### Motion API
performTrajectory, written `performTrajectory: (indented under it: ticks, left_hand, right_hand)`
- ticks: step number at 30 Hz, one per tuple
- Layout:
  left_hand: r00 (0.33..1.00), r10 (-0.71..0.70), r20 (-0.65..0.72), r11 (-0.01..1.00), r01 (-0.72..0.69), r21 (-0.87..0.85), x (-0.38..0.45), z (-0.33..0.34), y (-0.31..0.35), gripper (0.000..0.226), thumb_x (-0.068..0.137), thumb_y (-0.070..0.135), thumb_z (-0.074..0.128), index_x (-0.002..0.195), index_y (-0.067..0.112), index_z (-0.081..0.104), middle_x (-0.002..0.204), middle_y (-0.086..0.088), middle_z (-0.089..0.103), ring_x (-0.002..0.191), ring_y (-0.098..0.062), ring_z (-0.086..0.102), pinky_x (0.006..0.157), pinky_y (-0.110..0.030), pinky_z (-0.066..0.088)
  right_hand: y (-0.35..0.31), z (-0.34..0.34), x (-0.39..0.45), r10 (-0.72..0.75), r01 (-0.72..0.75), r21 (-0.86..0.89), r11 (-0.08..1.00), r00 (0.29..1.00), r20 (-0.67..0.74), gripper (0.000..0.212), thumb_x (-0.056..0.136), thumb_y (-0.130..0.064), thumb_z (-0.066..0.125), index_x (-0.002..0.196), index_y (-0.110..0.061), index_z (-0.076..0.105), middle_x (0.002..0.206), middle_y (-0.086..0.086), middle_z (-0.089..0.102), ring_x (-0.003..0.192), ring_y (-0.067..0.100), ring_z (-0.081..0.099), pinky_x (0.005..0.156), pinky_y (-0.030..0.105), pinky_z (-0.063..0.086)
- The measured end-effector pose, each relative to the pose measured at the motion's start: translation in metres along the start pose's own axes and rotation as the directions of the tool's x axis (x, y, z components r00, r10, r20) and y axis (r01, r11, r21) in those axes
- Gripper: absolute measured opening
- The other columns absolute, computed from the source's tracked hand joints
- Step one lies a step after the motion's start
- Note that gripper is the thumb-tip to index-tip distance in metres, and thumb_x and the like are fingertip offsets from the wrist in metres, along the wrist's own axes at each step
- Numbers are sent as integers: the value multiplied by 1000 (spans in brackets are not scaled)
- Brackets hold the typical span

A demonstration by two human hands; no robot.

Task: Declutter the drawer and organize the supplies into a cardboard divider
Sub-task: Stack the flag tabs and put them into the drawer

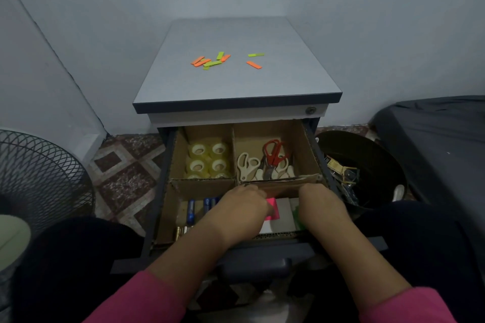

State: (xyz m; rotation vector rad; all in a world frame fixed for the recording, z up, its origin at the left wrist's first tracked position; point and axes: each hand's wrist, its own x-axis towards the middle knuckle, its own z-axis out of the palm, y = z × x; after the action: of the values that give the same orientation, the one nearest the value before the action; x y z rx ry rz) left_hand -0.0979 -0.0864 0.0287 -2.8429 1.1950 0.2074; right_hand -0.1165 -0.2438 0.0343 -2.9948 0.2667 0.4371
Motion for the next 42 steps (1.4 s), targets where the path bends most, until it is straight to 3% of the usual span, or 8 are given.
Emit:
performTrajectory:
  ticks: [14,17,21,27,33,38,40,42]
  left_hand:
    - [999,9,-33,1000,-8,21,1,6,-2,42,95,8,44,130,25,57,110,-5,58,106,-25,49,87,-35,41]
    - [999,5,-40,1000,-4,23,1,8,-2,40,94,8,44,128,24,59,107,-4,57,103,-24,49,84,-34,40]
    - [999,-2,-45,1000,2,17,1,9,-2,40,94,7,43,127,22,60,107,-4,58,103,-24,50,85,-34,41]
    - [999,-8,-39,1000,9,20,0,6,-1,38,94,5,44,125,19,61,107,-5,58,104,-24,50,81,-32,38]
    - [1000,-5,-1,1000,5,23,0,2,0,40,93,5,44,126,21,60,104,-5,57,103,-25,50,83,-33,40]
    - [1000,-7,24,1000,7,6,2,0,0,46,95,6,42,134,28,52,113,-5,58,109,-27,49,91,-38,41]
    - [999,-9,34,1000,8,17,3,-1,0,48,95,6,41,137,30,48,116,-6,58,112,-28,48,93,-39,40]
    - [999,-13,49,1000,11,28,3,-2,2,51,96,6,40,139,31,46,119,-7,57,114,-28,47,93,-39,40]
  right_hand:
    - [-3,-4,-5,-28,28,23,999,1000,-14,20,94,-7,42,101,-7,60,105,7,63,100,25,63,69,28,40]
    - [-2,-4,-4,-43,43,11,999,999,-21,17,93,-7,45,94,-9,62,88,2,60,93,23,63,66,27,40]
    - [0,-4,-1,-39,39,-7,999,998,-42,14,92,-8,48,88,-12,61,66,-4,40,72,20,51,64,29,41]
    - [6,-5,6,-18,21,105,994,1000,-24,22,88,-11,52,95,-19,71,96,3,64,83,22,62,70,32,53]
    - [10,-11,11,-1,-3,209,978,1000,22,32,90,-9,50,105,-25,73,114,5,64,102,20,61,86,30,52]
    - [3,-2,17,22,-35,335,942,999,43,23,89,-11,55,97,-21,75,94,3,67,82,18,63,71,30,54]
    - [-1,-1,24,49,-91,315,945,989,137,20,90,-15,56,102,-19,72,83,1,62,71,17,59,60,27,49]
    - [-2,2,28,58,-92,289,953,990,125,20,91,-15,54,102,-15,70,79,2,59,71,19,58,61,27,47]
